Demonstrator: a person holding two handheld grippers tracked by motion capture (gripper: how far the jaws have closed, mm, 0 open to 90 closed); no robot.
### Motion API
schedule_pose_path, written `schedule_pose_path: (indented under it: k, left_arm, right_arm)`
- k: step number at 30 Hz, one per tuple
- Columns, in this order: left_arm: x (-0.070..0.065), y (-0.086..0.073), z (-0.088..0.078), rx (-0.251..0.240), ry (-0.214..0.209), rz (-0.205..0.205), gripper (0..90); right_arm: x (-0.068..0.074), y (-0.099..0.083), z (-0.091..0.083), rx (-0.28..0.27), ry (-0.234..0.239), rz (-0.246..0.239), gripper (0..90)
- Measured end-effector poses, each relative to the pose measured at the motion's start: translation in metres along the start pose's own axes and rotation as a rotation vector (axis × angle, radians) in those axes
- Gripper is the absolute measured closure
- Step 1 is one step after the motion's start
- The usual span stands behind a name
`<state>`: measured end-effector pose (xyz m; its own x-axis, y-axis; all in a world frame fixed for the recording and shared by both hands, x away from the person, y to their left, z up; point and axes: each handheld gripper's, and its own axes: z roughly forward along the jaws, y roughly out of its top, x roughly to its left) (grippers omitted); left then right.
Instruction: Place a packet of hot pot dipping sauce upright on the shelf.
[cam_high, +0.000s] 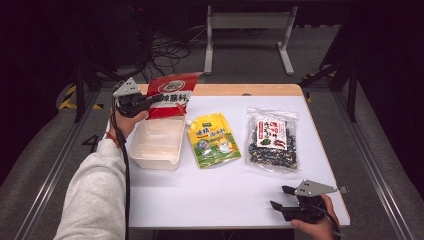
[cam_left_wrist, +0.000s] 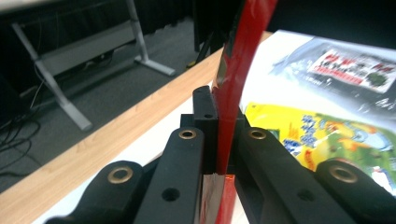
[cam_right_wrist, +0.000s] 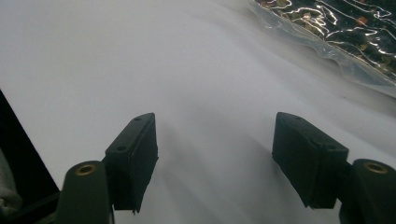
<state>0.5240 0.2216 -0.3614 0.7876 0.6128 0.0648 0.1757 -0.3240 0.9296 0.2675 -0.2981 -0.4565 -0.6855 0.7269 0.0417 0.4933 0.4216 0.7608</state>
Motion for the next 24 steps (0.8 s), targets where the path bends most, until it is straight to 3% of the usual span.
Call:
schedule_pose_path:
  k: [2, 4, 7, 8, 9, 11, 15, 17, 19, 21, 24]
  left_arm:
    - [0.003, -0.003, 0.002, 0.003, 0.012, -0.007, 89.6]
    - [0.005, -0.008, 0.007, 0.039, 0.008, -0.011, 89.5]
    - [0.006, -0.011, 0.010, 0.045, -0.006, -0.025, 89.0]
    - [0.006, -0.011, 0.011, 0.053, 0.012, -0.019, 87.8]
    - [0.006, -0.011, 0.013, 0.061, 0.035, -0.022, 83.4]
    - [0.006, -0.013, 0.011, 0.061, 0.029, -0.038, 79.8]
    - [0.008, -0.015, 0.000, 0.069, 0.068, -0.058, 68.1]
    - [0.007, -0.017, -0.008, 0.090, 0.081, -0.043, 70.9]
    - [0.006, -0.022, -0.011, 0.140, 0.062, -0.019, 79.0]
    - [0.005, -0.027, -0.010, 0.196, 0.079, -0.013, 82.8]
    - [0.004, -0.034, -0.009, 0.211, 0.075, -0.012, 87.4]
  right_arm:
    - [0.002, -0.001, 0.000, 0.002, -0.006, -0.003, 30.2]
    - [0.003, -0.002, 0.000, 0.004, -0.003, -0.001, 30.2]
    - [0.003, -0.002, -0.001, 0.008, -0.006, -0.002, 30.0]
    - [0.004, -0.003, -0.001, 0.006, -0.005, -0.001, 30.0]
    - [0.004, -0.003, -0.001, 0.007, -0.006, -0.001, 30.0]
    - [0.004, -0.003, -0.001, 0.011, -0.008, 0.001, 30.2]
    - [0.005, -0.003, -0.001, 0.013, -0.005, -0.010, 30.1]
    - [0.005, -0.002, -0.001, 0.012, -0.001, -0.014, 29.9]
    - [0.006, -0.001, -0.001, 0.013, 0.003, -0.018, 29.5]
    - [0.006, 0.000, 0.000, 0.015, 0.006, -0.022, 29.1]
    - [0.007, 0.002, 0.003, 0.021, 0.013, -0.028, 28.5]
